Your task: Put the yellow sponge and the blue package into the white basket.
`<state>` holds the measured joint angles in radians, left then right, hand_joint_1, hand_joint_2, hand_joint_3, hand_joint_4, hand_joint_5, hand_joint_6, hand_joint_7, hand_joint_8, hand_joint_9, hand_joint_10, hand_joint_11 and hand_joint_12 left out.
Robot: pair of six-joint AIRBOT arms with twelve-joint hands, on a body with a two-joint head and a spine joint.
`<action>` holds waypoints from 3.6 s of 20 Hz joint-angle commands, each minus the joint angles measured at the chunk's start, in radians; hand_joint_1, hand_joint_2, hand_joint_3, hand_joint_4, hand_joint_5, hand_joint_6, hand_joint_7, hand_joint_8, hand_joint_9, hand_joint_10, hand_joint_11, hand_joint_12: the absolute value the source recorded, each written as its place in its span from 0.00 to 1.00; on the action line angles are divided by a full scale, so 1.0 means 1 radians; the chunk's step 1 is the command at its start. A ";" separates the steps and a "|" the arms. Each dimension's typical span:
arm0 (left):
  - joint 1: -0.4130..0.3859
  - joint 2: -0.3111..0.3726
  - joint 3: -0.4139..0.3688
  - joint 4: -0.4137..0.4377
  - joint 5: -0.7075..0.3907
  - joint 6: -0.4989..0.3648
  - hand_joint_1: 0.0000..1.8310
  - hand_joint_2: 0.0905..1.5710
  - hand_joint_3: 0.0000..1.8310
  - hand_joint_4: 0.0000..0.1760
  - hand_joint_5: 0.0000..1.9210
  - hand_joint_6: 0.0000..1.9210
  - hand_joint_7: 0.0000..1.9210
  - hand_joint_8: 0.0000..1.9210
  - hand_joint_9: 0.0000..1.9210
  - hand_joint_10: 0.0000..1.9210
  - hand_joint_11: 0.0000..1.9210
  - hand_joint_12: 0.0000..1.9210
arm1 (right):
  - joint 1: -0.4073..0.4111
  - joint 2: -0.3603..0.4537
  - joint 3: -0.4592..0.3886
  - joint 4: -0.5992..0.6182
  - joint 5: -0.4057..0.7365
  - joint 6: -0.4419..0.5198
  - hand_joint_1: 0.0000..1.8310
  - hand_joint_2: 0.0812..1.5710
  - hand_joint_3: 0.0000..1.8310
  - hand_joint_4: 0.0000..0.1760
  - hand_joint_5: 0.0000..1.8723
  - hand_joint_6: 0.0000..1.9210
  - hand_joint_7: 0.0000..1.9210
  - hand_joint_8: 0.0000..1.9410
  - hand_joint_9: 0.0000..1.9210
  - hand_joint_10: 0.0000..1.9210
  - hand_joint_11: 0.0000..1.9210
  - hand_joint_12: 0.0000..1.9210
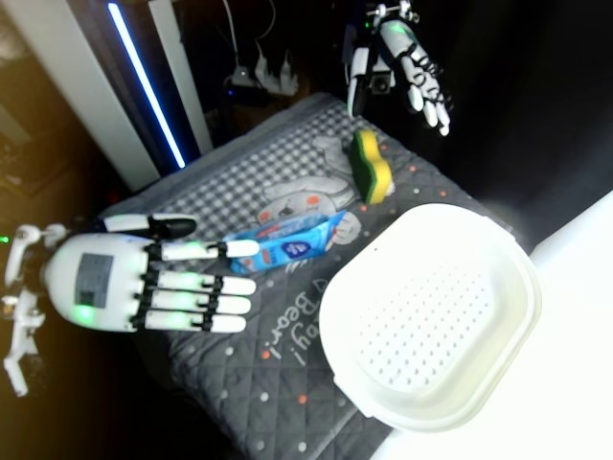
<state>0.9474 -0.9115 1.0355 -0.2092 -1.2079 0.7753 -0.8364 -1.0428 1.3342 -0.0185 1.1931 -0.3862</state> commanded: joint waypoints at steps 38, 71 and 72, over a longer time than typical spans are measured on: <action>-0.168 -0.207 0.179 0.044 0.106 -0.029 0.74 0.71 0.00 0.00 0.47 0.55 0.50 0.51 0.44 0.68 0.17 0.74 | 0.210 -0.235 0.155 -0.050 -0.053 0.015 0.70 0.65 0.00 0.00 0.57 0.38 0.66 0.32 0.70 0.18 0.56 0.52; -0.577 -0.406 0.540 0.255 0.432 -0.156 0.45 0.55 0.01 0.99 0.04 0.00 0.03 0.00 0.02 0.00 0.00 0.00 | 0.634 -0.357 0.432 -0.167 -0.315 -0.004 0.32 0.59 0.00 1.00 0.10 0.00 0.07 0.00 0.03 0.01 0.00 0.20; -0.519 -0.337 0.455 0.248 0.345 -0.156 0.47 0.54 0.01 1.00 0.05 0.00 0.02 0.00 0.00 0.00 0.00 0.00 | 0.585 -0.294 0.347 -0.163 -0.247 -0.004 0.32 0.58 0.00 1.00 0.11 0.00 0.08 0.00 0.02 0.01 0.00 0.14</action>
<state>0.4179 -1.2781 1.5021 0.0555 -0.6823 0.6205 -0.2443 -1.3682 1.6825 -0.2531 0.7650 -0.3958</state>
